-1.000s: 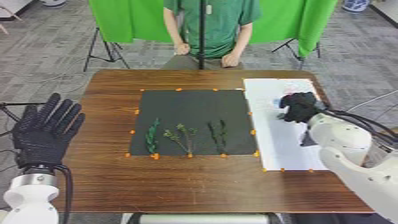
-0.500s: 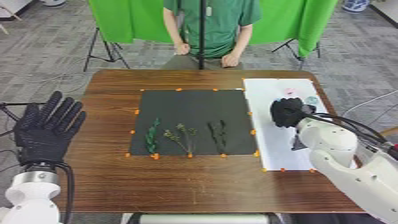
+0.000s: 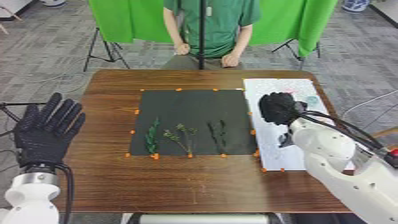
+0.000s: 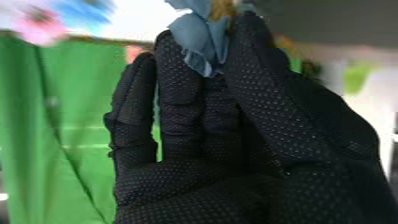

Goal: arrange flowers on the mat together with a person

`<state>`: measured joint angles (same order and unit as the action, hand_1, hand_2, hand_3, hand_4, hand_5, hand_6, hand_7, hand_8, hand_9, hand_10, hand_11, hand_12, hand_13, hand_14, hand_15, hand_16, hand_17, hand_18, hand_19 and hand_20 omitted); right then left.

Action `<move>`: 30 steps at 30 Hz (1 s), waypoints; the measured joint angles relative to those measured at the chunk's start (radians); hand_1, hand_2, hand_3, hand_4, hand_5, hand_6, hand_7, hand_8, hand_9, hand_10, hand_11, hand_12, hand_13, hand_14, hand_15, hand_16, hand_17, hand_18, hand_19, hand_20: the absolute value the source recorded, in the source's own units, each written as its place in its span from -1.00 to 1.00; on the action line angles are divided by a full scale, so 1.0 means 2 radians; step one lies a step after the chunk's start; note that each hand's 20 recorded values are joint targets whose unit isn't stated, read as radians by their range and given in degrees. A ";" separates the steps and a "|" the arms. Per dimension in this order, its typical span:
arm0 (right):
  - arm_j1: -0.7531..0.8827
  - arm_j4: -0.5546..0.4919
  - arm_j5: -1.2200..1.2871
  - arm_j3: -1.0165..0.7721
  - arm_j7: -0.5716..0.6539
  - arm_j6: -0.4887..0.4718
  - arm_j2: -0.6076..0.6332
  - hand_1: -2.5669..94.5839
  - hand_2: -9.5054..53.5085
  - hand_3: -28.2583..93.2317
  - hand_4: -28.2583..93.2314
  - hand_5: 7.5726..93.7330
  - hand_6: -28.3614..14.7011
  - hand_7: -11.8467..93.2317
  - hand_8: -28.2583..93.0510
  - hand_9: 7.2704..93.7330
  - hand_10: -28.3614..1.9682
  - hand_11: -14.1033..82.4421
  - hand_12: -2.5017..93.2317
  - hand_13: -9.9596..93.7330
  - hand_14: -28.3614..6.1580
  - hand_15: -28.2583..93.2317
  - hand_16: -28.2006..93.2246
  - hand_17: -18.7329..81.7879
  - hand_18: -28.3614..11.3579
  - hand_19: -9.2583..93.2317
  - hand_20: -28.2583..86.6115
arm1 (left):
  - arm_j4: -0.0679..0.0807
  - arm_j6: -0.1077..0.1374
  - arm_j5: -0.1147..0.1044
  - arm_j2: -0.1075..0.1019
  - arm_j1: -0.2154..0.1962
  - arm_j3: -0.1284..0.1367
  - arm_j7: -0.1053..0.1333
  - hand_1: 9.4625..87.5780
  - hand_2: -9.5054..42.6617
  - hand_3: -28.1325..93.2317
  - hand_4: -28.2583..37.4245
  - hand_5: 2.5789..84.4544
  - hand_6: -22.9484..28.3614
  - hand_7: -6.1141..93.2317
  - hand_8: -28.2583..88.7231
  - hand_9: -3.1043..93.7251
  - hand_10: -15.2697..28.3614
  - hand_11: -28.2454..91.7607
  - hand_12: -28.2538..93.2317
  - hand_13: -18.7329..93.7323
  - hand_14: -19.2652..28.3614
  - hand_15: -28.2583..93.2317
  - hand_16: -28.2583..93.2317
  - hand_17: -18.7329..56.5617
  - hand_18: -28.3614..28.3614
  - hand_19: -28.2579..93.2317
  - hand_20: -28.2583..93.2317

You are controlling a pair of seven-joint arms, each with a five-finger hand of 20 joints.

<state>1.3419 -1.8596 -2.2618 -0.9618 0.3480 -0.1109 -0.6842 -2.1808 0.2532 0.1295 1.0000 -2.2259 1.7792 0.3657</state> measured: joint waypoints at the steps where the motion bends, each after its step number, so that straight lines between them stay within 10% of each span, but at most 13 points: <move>1: -0.008 0.000 0.003 0.007 -0.004 0.002 -0.009 0.33 -1.00 0.59 -1.00 0.27 0.50 0.17 -0.55 0.57 0.50 -0.31 0.16 0.35 0.44 0.29 0.35 -0.04 -0.39 0.61 0.30 | 0.000 0.000 0.000 0.000 -0.001 0.000 -0.001 -0.59 -0.01 0.65 -1.00 0.02 0.20 -0.63 -0.68 -0.14 0.39 -0.22 -0.39 -0.15 0.42 -0.04 -0.66 -0.65 0.53 0.07 -0.33; 22: -0.268 0.151 0.091 0.247 -0.105 -0.039 -0.291 0.33 -1.00 0.60 -1.00 0.25 0.52 0.19 -0.56 0.56 0.51 -0.30 0.16 0.35 0.46 0.28 0.36 -0.04 -0.37 0.56 0.31 | 0.022 0.009 -0.012 -0.006 0.014 -0.045 -0.010 -0.62 0.22 0.48 -1.00 0.02 0.20 -0.65 -0.67 -0.14 0.39 -0.22 -0.39 -0.16 0.41 -0.05 -0.66 -0.66 0.52 0.06 -0.33; 30: -0.337 0.190 0.160 0.373 -0.060 0.101 -0.319 0.32 -1.00 0.60 -1.00 0.24 0.51 0.18 -0.60 0.55 0.52 -0.32 0.13 0.35 0.46 0.27 0.34 -0.03 -0.36 0.55 0.30 | 0.026 0.011 -0.013 -0.020 0.037 -0.060 -0.014 -0.62 0.22 0.48 -1.00 0.02 0.20 -0.65 -0.67 -0.14 0.39 -0.22 -0.39 -0.17 0.41 -0.05 -0.66 -0.66 0.52 0.06 -0.33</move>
<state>0.6673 -1.4788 -1.9426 -0.2153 0.2281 0.0909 -1.3225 -2.1283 0.2753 0.1043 0.9593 -2.1509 1.6590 0.3379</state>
